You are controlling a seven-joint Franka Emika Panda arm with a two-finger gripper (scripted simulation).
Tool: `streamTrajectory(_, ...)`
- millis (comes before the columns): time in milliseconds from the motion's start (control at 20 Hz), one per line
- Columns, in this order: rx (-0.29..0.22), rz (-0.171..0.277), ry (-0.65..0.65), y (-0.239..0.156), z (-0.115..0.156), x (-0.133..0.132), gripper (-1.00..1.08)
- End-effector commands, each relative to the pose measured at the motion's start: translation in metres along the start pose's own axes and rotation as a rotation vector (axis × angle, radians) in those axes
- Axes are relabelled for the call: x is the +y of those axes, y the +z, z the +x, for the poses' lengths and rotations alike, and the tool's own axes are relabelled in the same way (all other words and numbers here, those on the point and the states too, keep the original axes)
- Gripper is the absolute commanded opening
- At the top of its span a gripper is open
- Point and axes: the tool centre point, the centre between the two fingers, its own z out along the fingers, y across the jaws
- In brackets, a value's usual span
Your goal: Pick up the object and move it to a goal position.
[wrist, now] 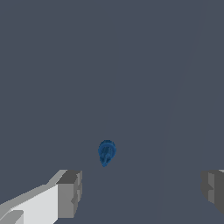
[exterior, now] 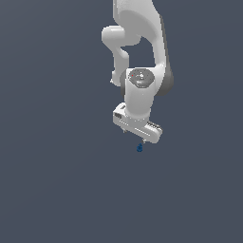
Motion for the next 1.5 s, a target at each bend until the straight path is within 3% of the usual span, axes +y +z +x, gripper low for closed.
streamTrajectory(0,-0.001,-0.002,0.064,0.005,-0.002,-0.003,1.0)
streamTrajectory(900,0.0,-0.018,0.503,0.036,-0.015,-0.023,1.0)
streamTrajectory(1450,0.004,-0.024,0.649,0.047,-0.019,-0.03,1.0)
